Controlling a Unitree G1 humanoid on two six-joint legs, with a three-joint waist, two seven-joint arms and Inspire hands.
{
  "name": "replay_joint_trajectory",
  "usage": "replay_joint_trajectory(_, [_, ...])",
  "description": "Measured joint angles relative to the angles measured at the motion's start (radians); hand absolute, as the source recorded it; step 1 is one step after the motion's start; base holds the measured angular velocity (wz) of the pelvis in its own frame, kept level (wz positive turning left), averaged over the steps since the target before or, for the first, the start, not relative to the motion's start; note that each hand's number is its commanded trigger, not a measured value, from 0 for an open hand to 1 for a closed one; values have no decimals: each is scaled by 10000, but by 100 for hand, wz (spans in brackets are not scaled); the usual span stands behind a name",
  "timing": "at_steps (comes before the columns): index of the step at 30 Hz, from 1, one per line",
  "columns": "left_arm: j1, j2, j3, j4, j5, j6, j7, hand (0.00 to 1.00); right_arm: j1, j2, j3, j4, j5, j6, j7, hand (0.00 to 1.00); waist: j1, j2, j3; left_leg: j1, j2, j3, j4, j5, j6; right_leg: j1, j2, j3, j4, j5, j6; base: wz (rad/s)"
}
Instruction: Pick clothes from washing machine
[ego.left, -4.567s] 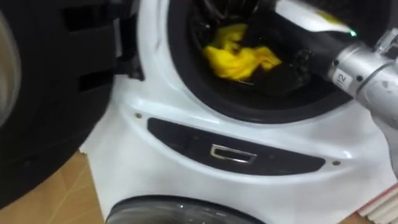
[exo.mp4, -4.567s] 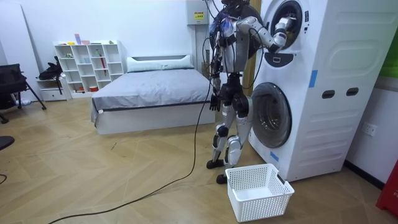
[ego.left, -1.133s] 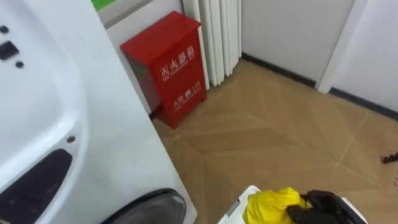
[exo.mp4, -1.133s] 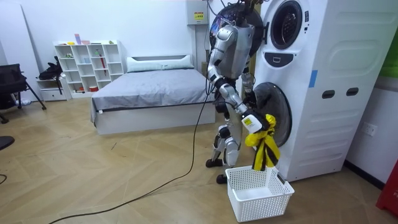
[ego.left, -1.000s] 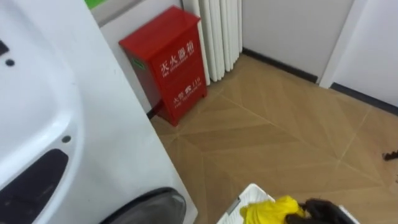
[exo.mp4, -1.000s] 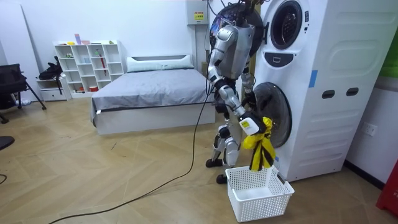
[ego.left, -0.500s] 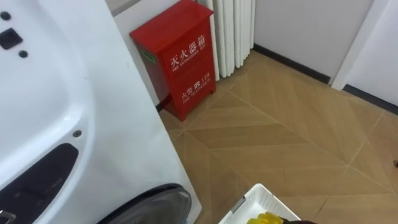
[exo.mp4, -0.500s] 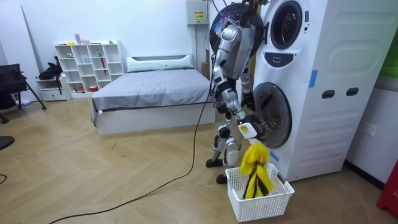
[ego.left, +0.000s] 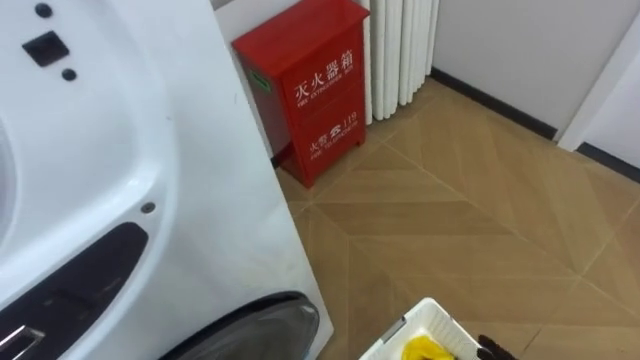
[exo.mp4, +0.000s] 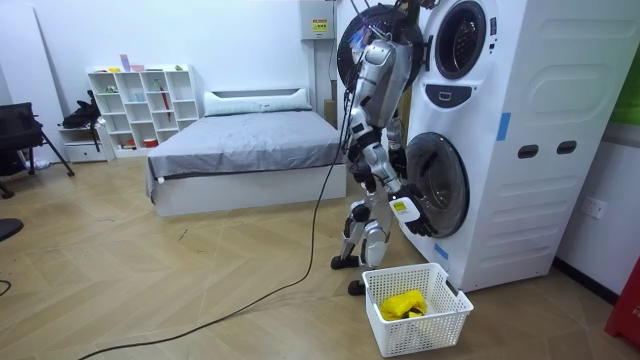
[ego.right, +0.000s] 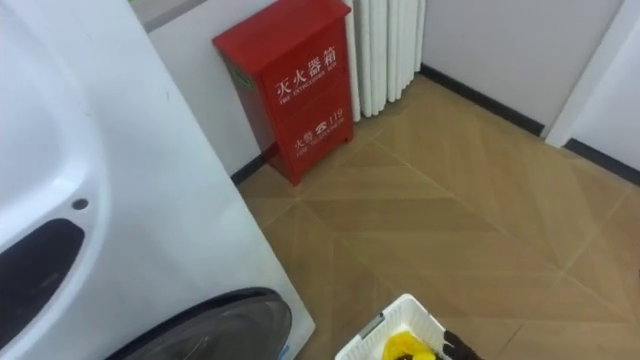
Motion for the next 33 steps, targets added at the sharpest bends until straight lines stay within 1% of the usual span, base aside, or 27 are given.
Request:
replay_joint_trajectory(4, [32,6,5,-36,5,-25,6,0,60,45,1,260,2,-152,69,0,-3,-87,32,171,20,-12,-9,4,-3,282,-41,-94,-170,-13,9,9])
replay_joint_trajectory(5, [42,7,4,-70,13,-33,4,0,77,45,1,354,1,-186,88,0,-2,-118,18,186,16,-11,-8,4,-3,315,-60,-128,-184,-23,15,9])
replay_joint_trajectory(9, [74,3,-3,-106,28,-67,4,0,364,55,1,386,2,-206,156,0,-5,-153,6,226,33,-13,-10,5,-2,462,-124,-302,-340,-25,18,14])
replay_joint_trajectory(10, [136,3,0,-142,23,-80,24,0,482,59,2,384,21,-206,160,0,10,-160,-15,245,33,-20,-13,5,-1,495,-141,-347,-334,-26,17,11])
replay_joint_trajectory(12, [195,-1,23,-200,30,-68,28,0,623,89,-19,418,70,-206,147,0,14,-164,-16,279,31,-76,-16,5,-1,570,-164,-412,-379,-28,21,13])
replay_joint_trajectory(13, [235,0,44,-219,37,-62,29,0,774,117,-41,473,77,-206,113,0,9,-169,-15,370,39,-278,-27,6,0,776,-188,-537,-506,-27,20,30])
replay_joint_trajectory(15, [380,10,226,-412,228,-64,31,0,981,126,-50,869,49,-256,108,0,13,-278,-18,620,44,-450,-54,7,-2,1124,-233,-718,-680,-83,-11,34])
replay_joint_trajectory(16, [500,5,345,-513,238,-93,37,0,1050,126,-67,1332,42,-289,33,0,42,-352,-17,849,42,-608,-167,26,-30,1415,-253,-837,-830,-97,-17,28])
replay_joint_trajectory(17, [642,9,461,-707,259,-87,42,0,1192,128,-84,1635,42,-289,-57,0,156,-522,10,1101,31,-664,-326,60,-30,1665,-254,-869,-893,-128,-25,27])
replay_joint_trajectory(18, [747,7,546,-811,271,-89,48,0,1275,128,-84,1757,48,-302,-92,0,254,-569,6,1201,31,-733,-368,66,-35,1780,-254,-933,-945,-138,-25,27])
replay_joint_trajectory(19, [895,1,703,-916,433,-102,50,0,1354,134,-85,2093,44,-342,-163,0,321,-613,-31,1346,38,-926,-372,67,-36,2069,-294,-1094,-1121,-136,-28,45])
replay_joint_trajectory(20, [937,0,810,-937,575,-100,76,0,1451,160,-96,2403,64,-372,-257,0,320,-727,-51,1449,41,-1161,-379,69,-38,2341,-356,-1353,-1318,-136,-28,54])
replay_joint_trajectory(21, [906,2,818,-936,656,-99,164,0,1513,192,-92,2572,101,-373,-319,0,331,-785,-85,1496,40,-1262,-387,71,-39,2449,-377,-1436,-1387,-136,-27,50])
replay_joint_trajectory(22, [917,-6,849,-930,788,-98,414,0,1521,317,-77,2931,193,-374,-431,0,495,-921,-70,1644,36,-1386,-421,72,-39,2616,-386,-1509,-1471,-138,-28,26])
replay_joint_trajectory(23, [914,-33,887,-928,837,-99,589,0,1504,463,-58,3211,309,-371,-496,0,619,-1049,-100,1756,40,-1429,-470,72,-39,2802,-387,-1546,-1560,-136,-27,17])
replay_joint_trajectory(24, [915,-45,887,-922,840,-99,669,0,1492,540,-42,3293,332,-372,-525,0,678,-1082,-107,1793,37,-1469,-479,72,-39,2863,-396,-1579,-1580,-136,-26,18])
replay_joint_trajectory(26, [907,-105,923,-884,815,-98,936,0,1298,757,13,3676,352,-370,-588,0,877,-1263,-85,1898,18,-1645,-497,73,-37,3031,-437,-1724,-1707,-128,-14,21])
replay_joint_trajectory(27, [919,-134,976,-879,812,-93,1001,0,1212,765,16,3788,294,-370,-630,0,886,-1289,-72,1927,15,-1668,-513,74,-35,3090,-453,-1779,-1714,-122,-5,16])
replay_joint_trajectory(29, [942,-248,1205,-782,818,-63,1252,0,945,825,14,4209,214,-367,-735,0,945,-1438,-71,1940,0,-1778,-580,84,-17,3128,-478,-1876,-1734,-119,0,14])
replay_joint_trajectory(30, [983,-256,1203,-779,814,-41,1313,0,888,850,33,4288,215,-368,-772,0,988,-1478,-78,1944,-6,-1836,-594,85,-16,3139,-481,-1902,-1750,-118,-1,16])
replay_joint_trajectory(31, [1023,-273,1192,-783,808,-15,1387,0,891,896,93,4345,219,-367,-847,0,1046,-1535,-69,1966,-6,-1959,-622,86,-14,3224,-486,-1981,-1859,-107,2,19])
replay_joint_trajectory(33, [1043,-324,1193,-785,806,18,1574,0,899,919,256,4420,258,-310,-963,0,1128,-1567,-79,1977,-4,-2059,-639,87,-13,3330,-490,-2057,-2004,-90,6,20])
